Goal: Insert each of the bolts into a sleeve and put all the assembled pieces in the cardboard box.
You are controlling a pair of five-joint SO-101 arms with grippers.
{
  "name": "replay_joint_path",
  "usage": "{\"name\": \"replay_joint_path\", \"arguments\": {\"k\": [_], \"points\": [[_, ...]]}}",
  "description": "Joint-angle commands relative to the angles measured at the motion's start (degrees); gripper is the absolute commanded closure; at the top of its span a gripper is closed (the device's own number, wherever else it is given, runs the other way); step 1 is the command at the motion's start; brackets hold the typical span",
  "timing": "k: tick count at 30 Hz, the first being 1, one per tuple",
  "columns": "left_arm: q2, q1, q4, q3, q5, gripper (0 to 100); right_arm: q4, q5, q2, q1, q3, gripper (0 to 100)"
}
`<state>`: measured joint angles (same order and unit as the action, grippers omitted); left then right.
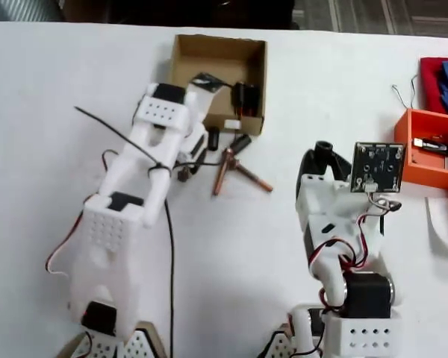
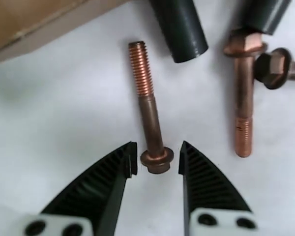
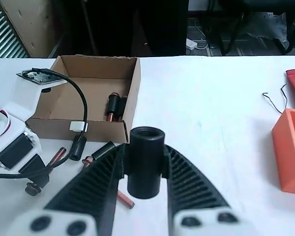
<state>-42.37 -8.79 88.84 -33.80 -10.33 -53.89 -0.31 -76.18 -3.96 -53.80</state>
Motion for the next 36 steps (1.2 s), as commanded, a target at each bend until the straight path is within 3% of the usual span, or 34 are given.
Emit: {"name": "replay_joint_path", "arguments": {"k": [1,27,31,36], "points": [[0.44,-0.88,0.26,-2.15,-0.97,83,-0.13,-0.53,-0.92,0.48,0.26,97.5],[0.35,0.62,-6.77,4.70,-2.81,84,-0.22,-0.53,-0.92,0.48,0.26,97.5],[0.35,0.62,-6.77,4.79,-5.27,99,-0.22,-0.53,-0.92,0.48,0.26,97.5],[0.18,0.62,-6.59,4.79,-7.65,97,-0.22,-0.53,-0.92,0.48,0.26,97.5]]}}
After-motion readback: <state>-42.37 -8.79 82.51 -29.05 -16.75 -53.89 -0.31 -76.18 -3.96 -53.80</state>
